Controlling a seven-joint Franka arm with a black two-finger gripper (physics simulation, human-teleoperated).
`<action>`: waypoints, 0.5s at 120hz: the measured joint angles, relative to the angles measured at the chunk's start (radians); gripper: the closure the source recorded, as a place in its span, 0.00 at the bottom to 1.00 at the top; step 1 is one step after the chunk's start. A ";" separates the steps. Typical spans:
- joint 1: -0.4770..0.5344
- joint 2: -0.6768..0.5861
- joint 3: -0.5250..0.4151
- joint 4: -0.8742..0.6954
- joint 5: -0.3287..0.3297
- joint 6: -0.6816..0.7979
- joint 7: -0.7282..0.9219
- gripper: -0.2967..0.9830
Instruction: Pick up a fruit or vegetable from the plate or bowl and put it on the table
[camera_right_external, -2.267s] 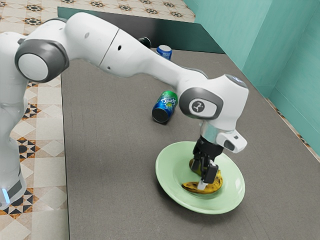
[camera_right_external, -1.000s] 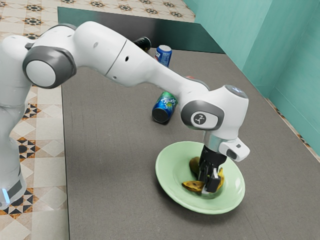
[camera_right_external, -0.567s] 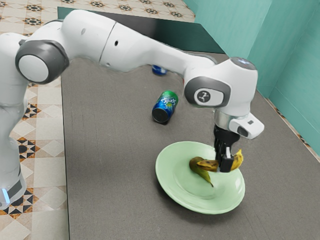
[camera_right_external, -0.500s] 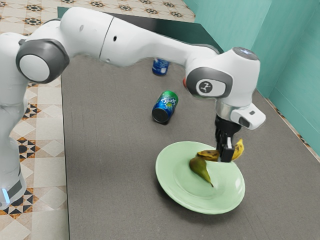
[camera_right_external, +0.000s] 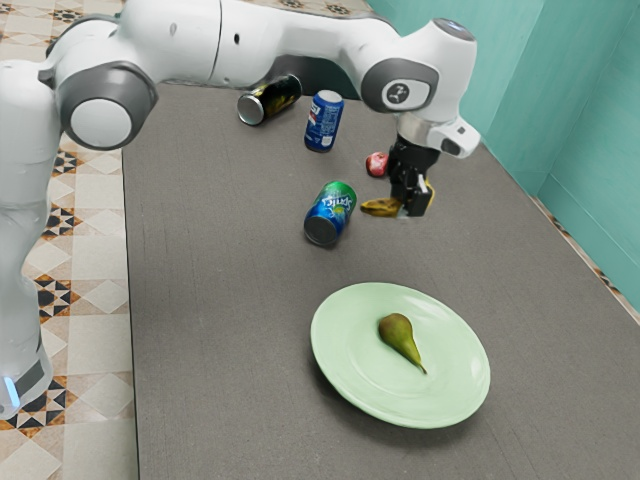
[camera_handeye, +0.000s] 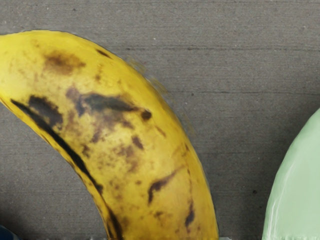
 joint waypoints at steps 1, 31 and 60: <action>0.000 0.000 0.000 0.000 -0.001 -0.001 0.001 0.47; 0.001 0.004 -0.002 -0.003 -0.027 -0.014 0.035 0.27; -0.066 -0.025 -0.092 0.071 -0.041 -0.026 0.056 0.24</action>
